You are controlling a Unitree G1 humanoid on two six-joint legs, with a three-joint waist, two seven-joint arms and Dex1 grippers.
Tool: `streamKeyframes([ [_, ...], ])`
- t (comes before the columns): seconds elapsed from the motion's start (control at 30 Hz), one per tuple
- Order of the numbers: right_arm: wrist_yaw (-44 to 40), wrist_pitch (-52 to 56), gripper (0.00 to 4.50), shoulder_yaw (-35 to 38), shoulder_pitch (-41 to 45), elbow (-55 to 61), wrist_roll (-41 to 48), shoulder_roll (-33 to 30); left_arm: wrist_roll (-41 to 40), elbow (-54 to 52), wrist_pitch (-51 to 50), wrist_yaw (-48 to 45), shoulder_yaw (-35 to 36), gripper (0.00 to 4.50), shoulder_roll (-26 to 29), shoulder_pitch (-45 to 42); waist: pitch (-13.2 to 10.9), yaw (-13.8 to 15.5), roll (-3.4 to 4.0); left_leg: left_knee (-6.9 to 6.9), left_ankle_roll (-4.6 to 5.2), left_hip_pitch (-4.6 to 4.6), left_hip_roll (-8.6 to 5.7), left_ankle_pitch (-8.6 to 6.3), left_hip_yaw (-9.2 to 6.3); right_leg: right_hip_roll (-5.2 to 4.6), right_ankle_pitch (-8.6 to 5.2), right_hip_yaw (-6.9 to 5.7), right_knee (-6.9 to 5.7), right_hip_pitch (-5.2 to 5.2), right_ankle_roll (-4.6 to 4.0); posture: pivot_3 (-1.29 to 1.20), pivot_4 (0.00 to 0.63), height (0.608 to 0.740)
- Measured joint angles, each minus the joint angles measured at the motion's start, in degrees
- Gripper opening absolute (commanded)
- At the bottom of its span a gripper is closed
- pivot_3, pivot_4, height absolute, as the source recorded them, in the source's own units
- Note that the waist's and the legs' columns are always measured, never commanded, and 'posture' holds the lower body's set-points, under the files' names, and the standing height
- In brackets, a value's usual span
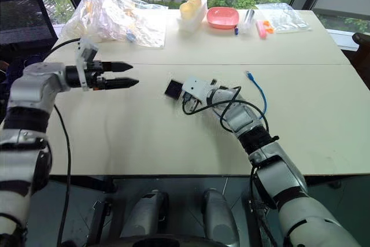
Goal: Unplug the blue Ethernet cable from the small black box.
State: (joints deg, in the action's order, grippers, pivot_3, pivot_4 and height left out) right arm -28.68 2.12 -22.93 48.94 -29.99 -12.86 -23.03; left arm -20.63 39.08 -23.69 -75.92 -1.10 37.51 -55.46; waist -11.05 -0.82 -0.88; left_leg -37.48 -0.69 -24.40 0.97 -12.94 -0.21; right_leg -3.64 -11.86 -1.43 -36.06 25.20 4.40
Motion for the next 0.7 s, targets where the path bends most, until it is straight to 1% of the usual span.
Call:
streamKeyframes([
  [0.1,10.6,-14.4,0.05,-1.4,6.2,-2.5,-9.9,-4.8,-0.7,10.2,-0.9,-1.8,1.9,3.98,-3.4,-6.7,0.0,-0.2,-0.02,0.12,0.0,-0.05,-0.03,0.0,0.04,-0.03,-0.05,0.04,0.02,0.09,0.12,0.0,0.15,0.74],
  [0.17,15.9,-20.1,0.05,-1.3,9.2,-3.3,-13.9,-5.8,-0.4,16.1,0.1,-2.2,2.4,3.98,-5.3,-10.6,0.0,-0.4,-0.04,0.27,0.0,-0.01,-0.02,-0.01,0.04,0.0,-0.06,0.05,0.01,0.12,0.13,0.0,0.15,0.74],
  [0.23,18.9,-24.3,0.05,-1.4,10.3,-3.8,-16.3,-5.9,1.0,21.0,3.2,-1.3,2.4,3.98,-7.2,-13.8,0.0,-0.4,-0.04,0.39,0.01,0.03,-0.01,-0.01,0.01,0.03,-0.06,0.04,-0.01,0.14,0.13,0.0,0.15,0.74],
  [0.3,20.3,-27.2,0.05,-1.6,10.2,-4.3,-18.1,-6.2,1.9,25.8,6.1,1.3,3.5,3.98,-8.7,-16.4,0.0,-0.4,-0.04,0.41,0.01,0.0,-0.01,-0.01,0.02,0.03,-0.06,0.04,-0.02,0.19,0.13,0.0,0.15,0.74],
  [0.4,20.7,-29.8,0.05,-1.6,10.2,-4.5,-19.7,-6.6,1.3,31.1,7.2,6.2,7.8,3.98,-10.3,-20.1,-0.1,-0.4,-0.11,0.36,0.01,-0.05,-0.02,-0.01,0.04,-0.01,-0.05,0.05,0.0,0.2,0.14,0.0,0.15,0.74],
  [0.5,21.3,-32.1,0.05,-1.5,10.2,-4.5,-21.0,-6.7,1.5,32.6,7.6,5.5,9.3,3.98,-10.9,-22.2,-0.1,-0.3,-0.11,0.34,0.01,-0.03,-0.04,-0.01,0.05,-0.02,-0.05,0.07,0.0,0.17,0.14,0.0,0.15,0.74],
  [0.7,21.6,-34.0,0.05,-1.3,9.6,-4.5,-21.9,-6.9,3.4,34.0,8.1,2.9,9.8,3.98,-11.9,-22.3,-0.1,-0.3,-0.11,0.34,0.01,-0.03,-0.04,-0.01,0.04,0.0,-0.05,0.07,-0.01,0.17,0.13,0.0,0.15,0.74],
])
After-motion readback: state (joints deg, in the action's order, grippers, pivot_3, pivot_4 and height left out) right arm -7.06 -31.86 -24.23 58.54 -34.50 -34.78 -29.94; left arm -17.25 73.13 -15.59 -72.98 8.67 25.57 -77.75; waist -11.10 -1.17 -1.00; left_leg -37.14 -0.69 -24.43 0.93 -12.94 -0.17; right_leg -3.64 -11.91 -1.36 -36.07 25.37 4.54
